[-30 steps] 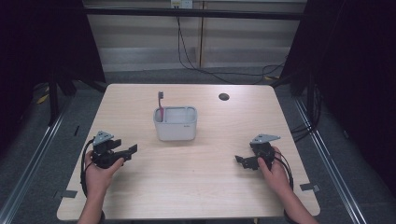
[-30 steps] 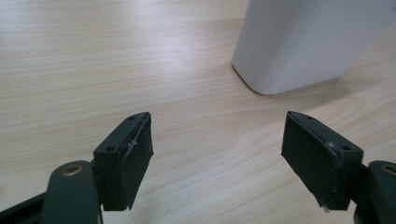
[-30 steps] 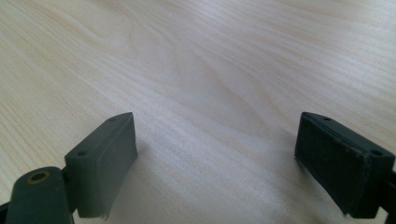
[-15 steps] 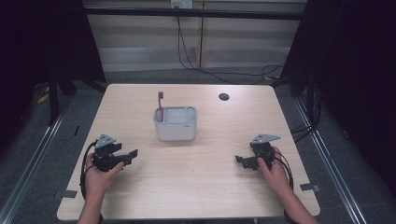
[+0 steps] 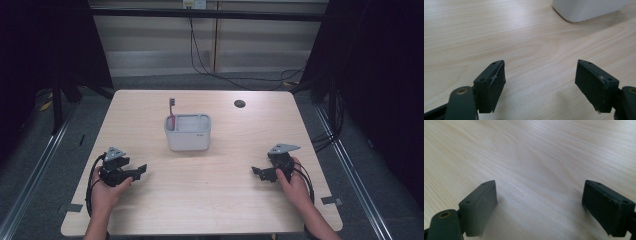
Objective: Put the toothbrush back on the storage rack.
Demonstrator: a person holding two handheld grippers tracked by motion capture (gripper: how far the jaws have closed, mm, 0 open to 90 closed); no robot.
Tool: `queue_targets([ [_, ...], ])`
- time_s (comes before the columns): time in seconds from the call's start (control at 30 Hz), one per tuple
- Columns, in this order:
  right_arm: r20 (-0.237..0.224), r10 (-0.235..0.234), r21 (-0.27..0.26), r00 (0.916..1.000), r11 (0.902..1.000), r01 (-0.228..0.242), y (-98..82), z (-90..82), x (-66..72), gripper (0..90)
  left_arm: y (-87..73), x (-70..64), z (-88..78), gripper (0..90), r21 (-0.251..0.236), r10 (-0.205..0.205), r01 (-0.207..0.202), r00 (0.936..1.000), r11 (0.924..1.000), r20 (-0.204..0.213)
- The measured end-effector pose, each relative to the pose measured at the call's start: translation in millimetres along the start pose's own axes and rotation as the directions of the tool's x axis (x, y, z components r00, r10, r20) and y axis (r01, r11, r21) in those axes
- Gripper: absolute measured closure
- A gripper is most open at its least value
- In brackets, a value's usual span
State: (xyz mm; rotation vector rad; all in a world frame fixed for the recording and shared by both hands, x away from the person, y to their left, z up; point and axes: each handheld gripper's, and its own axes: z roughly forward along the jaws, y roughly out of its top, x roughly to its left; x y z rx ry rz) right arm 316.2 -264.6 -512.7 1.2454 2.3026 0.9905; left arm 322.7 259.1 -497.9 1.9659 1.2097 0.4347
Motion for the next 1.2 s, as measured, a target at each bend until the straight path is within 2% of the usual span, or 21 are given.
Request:
queue_targets([
  [0.2,0.0,0.0,0.0,1.0,1.0,0.0,0.0,0.0,0.0,12.3,-1.4,-0.9,1.8,23.4,0.014,0.033,-0.033,0.9995,0.9994,-0.002],
  [0.77,-0.002,0.0,-0.001,1.0,1.0,0.0,0.0,0.1,0.0,12.3,-7.5,-2.6,7.4,20.6,0.047,0.077,-0.076,0.997,0.996,-0.007],
  [0.87,0.0,0.002,0.001,1.0,1.0,-0.002,0.0,-0.1,0.1,12.3,-8.1,-3.7,8.2,18.5,0.053,0.109,-0.108,0.994,0.9927,-0.007],
  [1.2,-0.003,-0.002,-0.003,1.0,1.0,0.002,0.0,0.2,-0.3,12.3,-8.3,-4.4,8.3,16.8,0.055,0.112,-0.111,0.9937,0.9922,-0.006],
])
